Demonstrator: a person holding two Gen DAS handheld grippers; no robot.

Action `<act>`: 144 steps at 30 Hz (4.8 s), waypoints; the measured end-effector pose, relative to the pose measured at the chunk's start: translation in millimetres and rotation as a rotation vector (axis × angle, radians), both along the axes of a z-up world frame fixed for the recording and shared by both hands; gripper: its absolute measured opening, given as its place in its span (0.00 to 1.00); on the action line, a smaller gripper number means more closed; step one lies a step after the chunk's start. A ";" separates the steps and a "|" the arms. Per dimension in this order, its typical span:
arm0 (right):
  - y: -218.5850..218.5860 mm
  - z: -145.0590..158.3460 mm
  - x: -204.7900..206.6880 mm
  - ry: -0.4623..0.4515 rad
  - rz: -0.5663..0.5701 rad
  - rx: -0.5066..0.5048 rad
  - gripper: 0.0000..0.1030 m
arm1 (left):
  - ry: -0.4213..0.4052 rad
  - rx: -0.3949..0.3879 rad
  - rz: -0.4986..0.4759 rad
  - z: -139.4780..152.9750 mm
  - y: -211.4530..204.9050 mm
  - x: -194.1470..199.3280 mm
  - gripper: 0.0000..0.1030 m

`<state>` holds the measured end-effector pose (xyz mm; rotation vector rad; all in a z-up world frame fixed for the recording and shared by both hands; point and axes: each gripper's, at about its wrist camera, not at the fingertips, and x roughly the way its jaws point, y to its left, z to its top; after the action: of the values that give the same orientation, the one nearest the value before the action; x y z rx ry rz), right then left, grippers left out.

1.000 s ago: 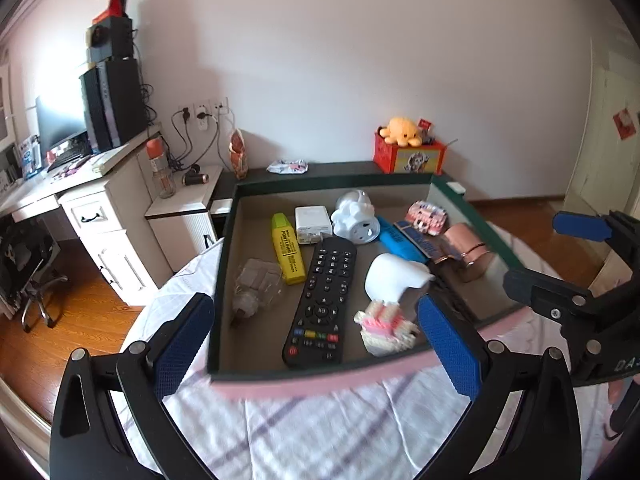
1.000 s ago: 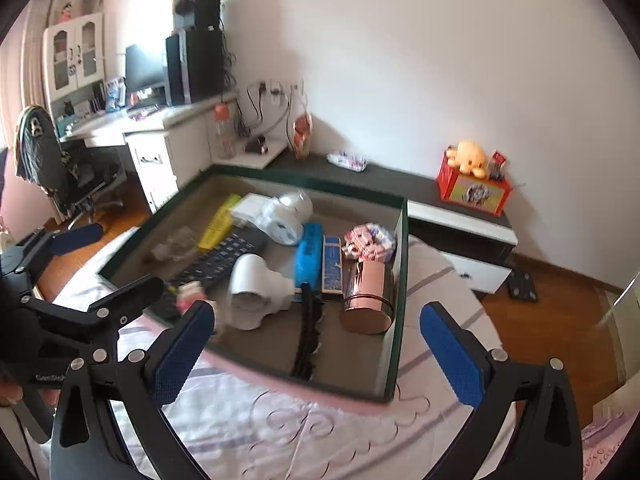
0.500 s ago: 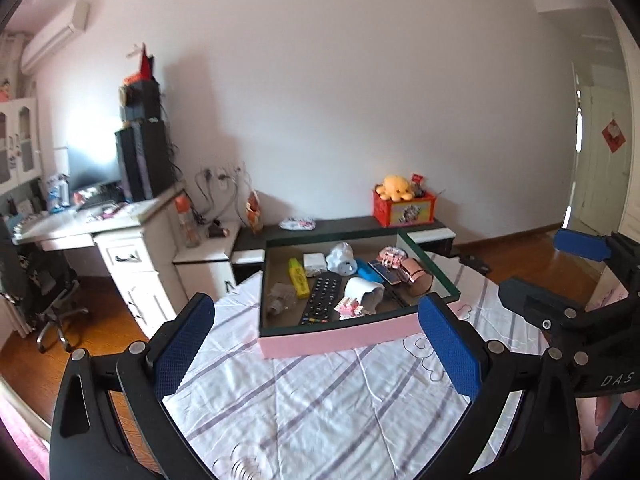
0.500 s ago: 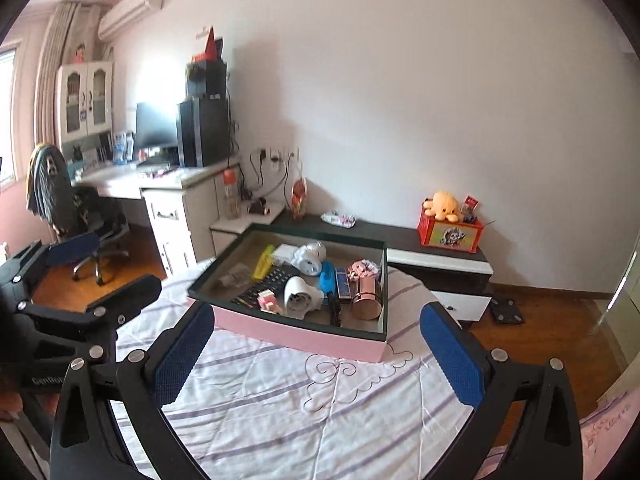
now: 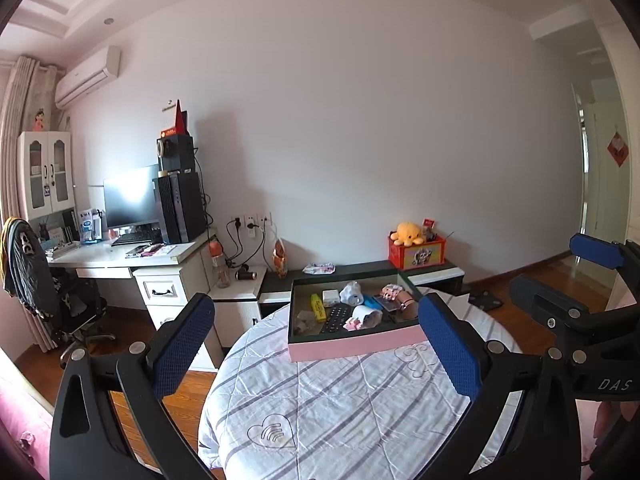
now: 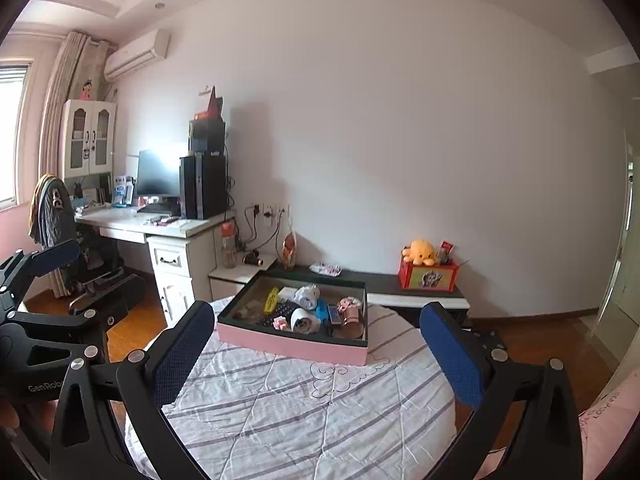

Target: Organize rigid objects

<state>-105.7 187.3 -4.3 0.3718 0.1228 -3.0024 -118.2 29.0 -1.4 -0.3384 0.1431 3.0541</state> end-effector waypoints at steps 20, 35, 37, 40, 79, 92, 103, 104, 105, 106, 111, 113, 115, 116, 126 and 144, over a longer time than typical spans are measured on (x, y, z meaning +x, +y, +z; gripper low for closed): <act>-17.3 31.0 70.1 0.179 -0.004 -0.001 1.00 | 0.186 0.063 0.046 32.7 -17.0 74.2 1.00; -26.1 22.3 75.3 0.207 -0.011 0.006 1.00 | 0.194 0.052 0.033 28.7 -21.4 78.9 1.00; -26.1 20.1 73.0 0.200 -0.011 0.007 1.00 | 0.191 0.052 0.035 29.7 -20.7 79.0 1.00; -26.3 16.9 71.2 0.191 -0.014 0.017 1.00 | 0.180 0.045 0.040 26.7 -21.2 75.8 1.00; -26.7 14.7 63.0 0.177 -0.010 0.020 1.00 | 0.201 0.029 0.064 21.5 -24.2 70.9 1.00; -27.8 14.0 61.7 0.170 -0.012 0.024 1.00 | 0.200 0.029 0.066 19.0 -24.0 70.8 1.00; -28.4 14.2 63.3 0.170 -0.015 0.025 1.00 | 0.200 0.028 0.066 20.6 -23.4 70.5 1.00; -28.6 14.2 63.4 0.171 -0.015 0.026 1.00 | 0.199 0.028 0.065 20.7 -23.5 70.3 1.00; -28.5 14.2 63.3 0.172 -0.016 0.027 1.00 | 0.198 0.028 0.065 20.6 -23.5 70.3 1.00; -28.3 13.9 62.7 0.171 -0.017 0.028 1.00 | 0.197 0.028 0.066 20.2 -23.5 70.4 1.00; -28.2 14.1 61.6 0.173 -0.019 0.029 1.00 | 0.198 0.027 0.066 21.1 -23.3 70.4 1.00; -28.4 13.6 61.0 0.172 -0.019 0.029 1.00 | 0.200 0.027 0.067 21.1 -23.2 70.5 1.00; -28.5 13.5 60.8 0.172 -0.020 0.030 1.00 | 0.199 0.027 0.066 18.1 -24.6 70.9 1.00; -28.4 13.5 61.0 0.171 -0.020 0.030 1.00 | 0.198 0.027 0.066 16.7 -25.0 71.3 1.00; -28.2 12.5 60.0 0.170 -0.021 0.031 1.00 | 0.198 0.025 0.065 14.9 -25.9 71.9 1.00; -29.1 11.1 60.4 0.171 -0.021 0.034 1.00 | 0.200 0.023 0.066 12.8 -27.9 73.4 1.00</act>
<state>-45.3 158.2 6.7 0.1192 0.1858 -3.0519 -44.8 1.1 11.4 -0.0356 0.1085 3.1469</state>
